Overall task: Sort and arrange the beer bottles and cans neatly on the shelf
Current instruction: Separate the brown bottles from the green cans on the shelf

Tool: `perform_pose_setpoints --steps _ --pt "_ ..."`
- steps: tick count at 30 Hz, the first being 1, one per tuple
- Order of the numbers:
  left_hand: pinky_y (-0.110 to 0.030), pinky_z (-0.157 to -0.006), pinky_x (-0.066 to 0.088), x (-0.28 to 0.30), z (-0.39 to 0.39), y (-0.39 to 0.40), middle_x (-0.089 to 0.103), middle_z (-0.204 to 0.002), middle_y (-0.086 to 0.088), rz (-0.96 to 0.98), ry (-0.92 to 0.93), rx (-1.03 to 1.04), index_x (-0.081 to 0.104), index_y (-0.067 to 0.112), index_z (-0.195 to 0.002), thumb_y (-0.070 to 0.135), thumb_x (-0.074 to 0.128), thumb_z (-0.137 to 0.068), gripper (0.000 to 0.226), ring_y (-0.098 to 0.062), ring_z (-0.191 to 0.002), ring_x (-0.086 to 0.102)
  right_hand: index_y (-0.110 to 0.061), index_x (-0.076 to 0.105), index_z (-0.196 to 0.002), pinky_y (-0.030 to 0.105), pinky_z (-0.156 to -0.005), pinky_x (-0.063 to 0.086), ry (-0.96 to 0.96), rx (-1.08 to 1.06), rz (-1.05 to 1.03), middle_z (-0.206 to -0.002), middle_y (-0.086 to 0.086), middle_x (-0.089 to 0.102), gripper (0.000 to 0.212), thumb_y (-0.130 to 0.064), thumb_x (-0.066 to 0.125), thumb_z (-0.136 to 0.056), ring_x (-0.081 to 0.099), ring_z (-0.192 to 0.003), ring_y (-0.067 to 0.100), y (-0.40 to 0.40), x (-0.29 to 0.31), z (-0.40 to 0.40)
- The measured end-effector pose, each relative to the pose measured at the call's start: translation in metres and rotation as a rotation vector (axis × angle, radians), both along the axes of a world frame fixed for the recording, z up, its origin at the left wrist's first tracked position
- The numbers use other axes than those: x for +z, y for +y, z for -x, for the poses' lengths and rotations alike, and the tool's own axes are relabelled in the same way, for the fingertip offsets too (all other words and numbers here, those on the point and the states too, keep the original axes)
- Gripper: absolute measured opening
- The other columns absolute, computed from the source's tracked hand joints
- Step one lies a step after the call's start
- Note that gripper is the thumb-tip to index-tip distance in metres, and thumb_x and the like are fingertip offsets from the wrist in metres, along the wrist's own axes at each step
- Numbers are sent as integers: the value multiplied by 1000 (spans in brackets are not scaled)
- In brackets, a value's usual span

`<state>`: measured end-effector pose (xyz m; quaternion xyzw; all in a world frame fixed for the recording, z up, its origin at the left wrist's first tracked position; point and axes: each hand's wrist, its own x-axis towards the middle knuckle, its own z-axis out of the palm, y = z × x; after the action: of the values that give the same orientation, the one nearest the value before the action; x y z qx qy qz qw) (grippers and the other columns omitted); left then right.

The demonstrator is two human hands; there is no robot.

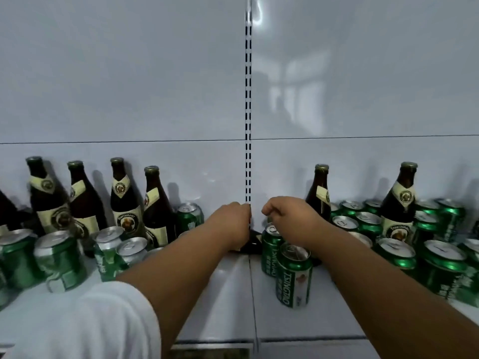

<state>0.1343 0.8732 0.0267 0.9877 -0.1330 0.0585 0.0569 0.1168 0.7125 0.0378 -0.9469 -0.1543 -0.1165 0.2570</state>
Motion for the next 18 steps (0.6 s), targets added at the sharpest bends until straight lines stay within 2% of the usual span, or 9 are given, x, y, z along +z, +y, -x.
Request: perform_pose_setpoints --steps 3,6,11,15,18 --pt "-41 -91 49 -12 -27 -3 54 -124 -12 -179 116 -41 52 17 -127 26 64 -87 43 -33 -110 56 -21 67 -103 26 -81 50 75 -36 54 -101 -5 62 22 -12 48 -96 61 -96 15 -1 -1 -5" --pt "-44 -91 49 -33 -43 -7 56 -123 -8 -207 128 -55 53 26 -120 40 69 -81 44 -32 -110 55 -19 67 -103 25 -76 46 123 -43 116 -95 -7 59 17 -19 52 -97 58 -90 13 -1 0 -8" --pt "-45 -99 38 -56 -56 -14 51 -131 -8 -324 -13 -73 51 21 -129 29 67 -84 49 -30 -123 44 -24 66 -94 26 -70 48 78 -87 127 -90 -8 63 14 -22 51 -95 59 -83 10 3 -1 -18" --pt "-44 -97 38 -57 -60 -13 51 -130 -8 -355 -53 -91 54 21 -128 32 62 -89 42 -29 -123 44 -24 64 -93 26 -68 45 88 -109 145 -89 -7 62 14 -22 51 -95 57 -82 10 3 -4 -24" --pt "-44 -95 41 -53 -61 -11 51 -128 -8 -298 -74 -102 53 19 -127 37 62 -90 43 -30 -121 46 -18 66 -99 28 -71 46 91 -122 155 -95 0 65 17 -19 50 -96 59 -85 15 1 0 -25"
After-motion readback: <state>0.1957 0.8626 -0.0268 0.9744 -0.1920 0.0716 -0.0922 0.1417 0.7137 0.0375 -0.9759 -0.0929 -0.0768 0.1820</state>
